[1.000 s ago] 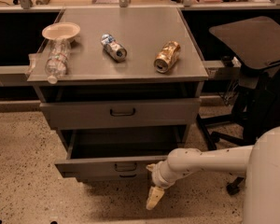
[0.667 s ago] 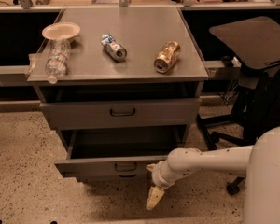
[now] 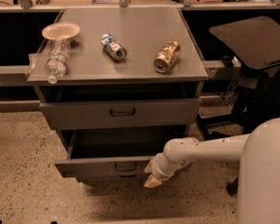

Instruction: Close middle drawer

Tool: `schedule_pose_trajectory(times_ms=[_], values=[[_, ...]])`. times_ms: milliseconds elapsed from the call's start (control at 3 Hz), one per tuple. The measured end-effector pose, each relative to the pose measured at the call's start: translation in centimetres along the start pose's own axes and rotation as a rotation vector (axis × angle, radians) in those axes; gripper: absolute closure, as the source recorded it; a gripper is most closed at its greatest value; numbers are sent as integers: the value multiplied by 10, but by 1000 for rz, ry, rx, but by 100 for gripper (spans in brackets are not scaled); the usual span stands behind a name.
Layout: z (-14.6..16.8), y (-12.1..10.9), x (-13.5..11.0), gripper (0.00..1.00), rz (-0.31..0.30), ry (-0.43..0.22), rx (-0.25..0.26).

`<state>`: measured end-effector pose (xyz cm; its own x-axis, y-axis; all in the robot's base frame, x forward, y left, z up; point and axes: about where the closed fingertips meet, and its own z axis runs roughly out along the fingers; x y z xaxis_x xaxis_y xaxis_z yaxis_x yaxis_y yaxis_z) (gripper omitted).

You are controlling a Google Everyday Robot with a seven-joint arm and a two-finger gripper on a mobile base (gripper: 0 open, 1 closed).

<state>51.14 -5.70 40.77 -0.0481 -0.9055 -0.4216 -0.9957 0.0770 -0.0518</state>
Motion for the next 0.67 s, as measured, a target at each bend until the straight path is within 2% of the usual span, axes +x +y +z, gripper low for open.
schedule_pose_trajectory(times_ms=[333, 667], values=[[4, -16, 4, 73, -4, -28, 15], [29, -26, 14, 100, -5, -33, 45]])
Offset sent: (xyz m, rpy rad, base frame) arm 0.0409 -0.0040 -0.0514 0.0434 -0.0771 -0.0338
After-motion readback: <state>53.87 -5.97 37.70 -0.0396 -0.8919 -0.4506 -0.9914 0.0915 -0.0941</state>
